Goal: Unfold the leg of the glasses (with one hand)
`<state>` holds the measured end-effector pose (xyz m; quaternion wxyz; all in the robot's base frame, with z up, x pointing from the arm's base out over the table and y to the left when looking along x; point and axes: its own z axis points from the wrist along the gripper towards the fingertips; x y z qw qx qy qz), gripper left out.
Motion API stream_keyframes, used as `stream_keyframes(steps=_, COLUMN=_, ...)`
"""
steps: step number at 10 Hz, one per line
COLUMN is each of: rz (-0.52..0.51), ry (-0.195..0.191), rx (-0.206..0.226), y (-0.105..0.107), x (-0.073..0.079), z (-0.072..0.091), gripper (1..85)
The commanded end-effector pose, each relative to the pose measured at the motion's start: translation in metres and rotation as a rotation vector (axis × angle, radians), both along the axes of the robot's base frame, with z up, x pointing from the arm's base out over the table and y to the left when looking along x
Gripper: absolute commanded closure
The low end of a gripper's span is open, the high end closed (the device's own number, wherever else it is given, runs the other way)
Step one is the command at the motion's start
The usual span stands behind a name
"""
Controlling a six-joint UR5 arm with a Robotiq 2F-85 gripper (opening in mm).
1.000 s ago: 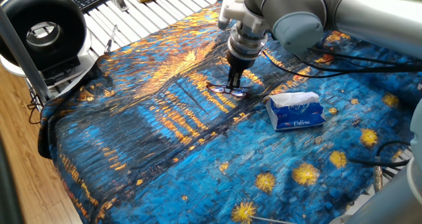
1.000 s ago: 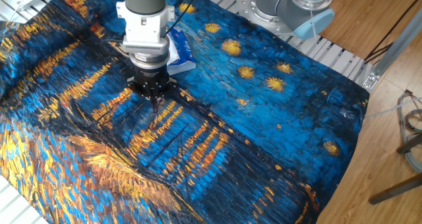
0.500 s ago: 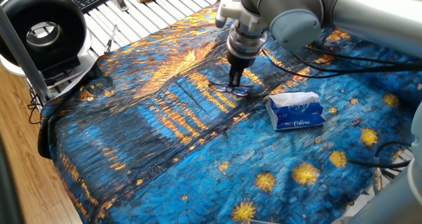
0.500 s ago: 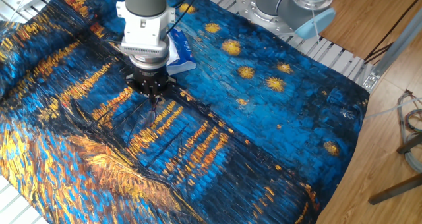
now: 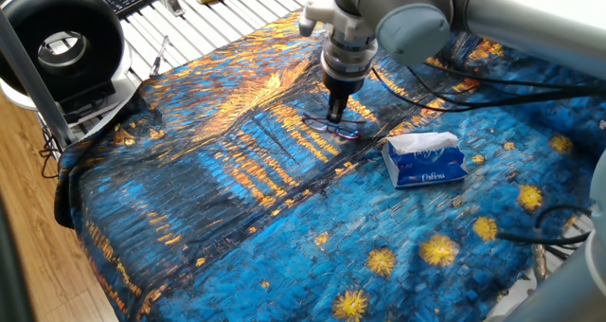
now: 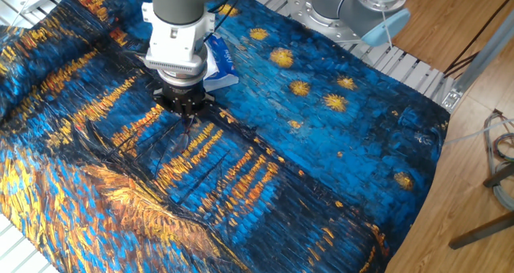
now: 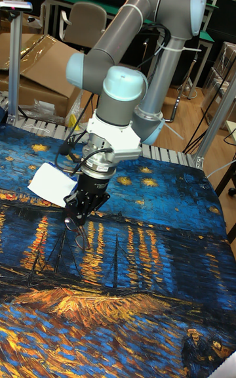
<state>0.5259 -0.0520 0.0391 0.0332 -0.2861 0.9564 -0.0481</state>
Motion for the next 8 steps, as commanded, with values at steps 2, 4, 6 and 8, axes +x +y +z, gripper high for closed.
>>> stream_keyframes(steps=2, rz=-0.05, ry=0.029, rx=-0.019, y=0.005, x=0.001, z=0.01, gripper=81.0)
stream_keyframes(steps=4, rz=-0.046, ry=0.04, rx=-0.005, y=0.009, x=-0.001, z=0.007, gripper=81.0)
stream_keyframes(steps=6, rz=-0.046, ry=0.063, rx=-0.018, y=0.012, x=-0.002, z=0.009, gripper=81.0)
stream_keyframes(steps=8, rz=-0.068, ry=0.082, rx=-0.036, y=0.014, x=-0.003, z=0.013, gripper=82.7)
